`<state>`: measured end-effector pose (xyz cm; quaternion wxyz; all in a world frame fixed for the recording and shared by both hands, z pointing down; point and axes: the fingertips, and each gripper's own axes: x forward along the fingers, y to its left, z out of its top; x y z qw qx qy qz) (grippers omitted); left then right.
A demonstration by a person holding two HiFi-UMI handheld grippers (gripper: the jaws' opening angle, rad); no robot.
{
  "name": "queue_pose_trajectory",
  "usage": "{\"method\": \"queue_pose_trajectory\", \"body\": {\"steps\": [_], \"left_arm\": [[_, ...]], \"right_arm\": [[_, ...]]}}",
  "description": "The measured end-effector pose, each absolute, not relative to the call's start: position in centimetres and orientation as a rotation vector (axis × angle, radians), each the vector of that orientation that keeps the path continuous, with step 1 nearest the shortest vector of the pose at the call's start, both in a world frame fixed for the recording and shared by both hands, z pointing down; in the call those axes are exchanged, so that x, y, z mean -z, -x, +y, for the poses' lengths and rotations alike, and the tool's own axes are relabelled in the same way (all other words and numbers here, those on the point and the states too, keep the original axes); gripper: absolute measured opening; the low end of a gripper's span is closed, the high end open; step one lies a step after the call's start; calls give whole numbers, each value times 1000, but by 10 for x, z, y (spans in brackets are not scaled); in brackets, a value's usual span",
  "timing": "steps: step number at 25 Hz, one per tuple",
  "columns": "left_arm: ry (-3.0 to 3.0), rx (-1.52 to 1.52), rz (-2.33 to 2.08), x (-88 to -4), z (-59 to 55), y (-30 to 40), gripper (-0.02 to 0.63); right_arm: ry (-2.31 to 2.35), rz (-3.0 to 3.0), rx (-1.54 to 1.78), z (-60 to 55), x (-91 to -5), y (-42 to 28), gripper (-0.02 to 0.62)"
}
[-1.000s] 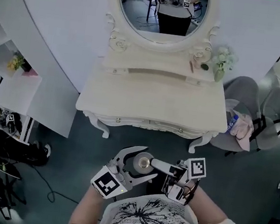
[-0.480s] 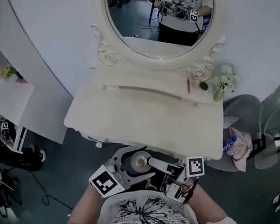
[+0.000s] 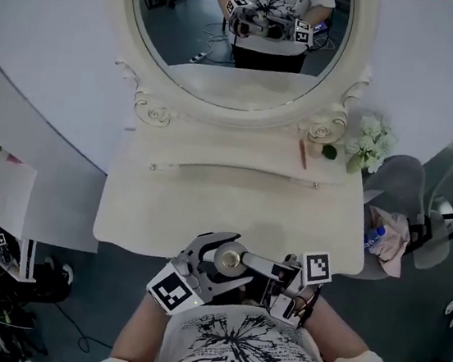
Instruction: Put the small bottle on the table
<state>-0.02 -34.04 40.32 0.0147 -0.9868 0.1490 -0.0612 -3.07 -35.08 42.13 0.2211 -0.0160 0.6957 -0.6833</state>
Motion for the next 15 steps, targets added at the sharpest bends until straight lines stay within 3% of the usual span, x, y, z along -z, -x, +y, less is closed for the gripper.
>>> {"method": "queue_pose_trajectory", "body": {"steps": [15], "left_arm": [[3143,277,247,-461,-445,31,351]], "right_arm": [[246,1827,1842,-459,-477,59,367]]}}
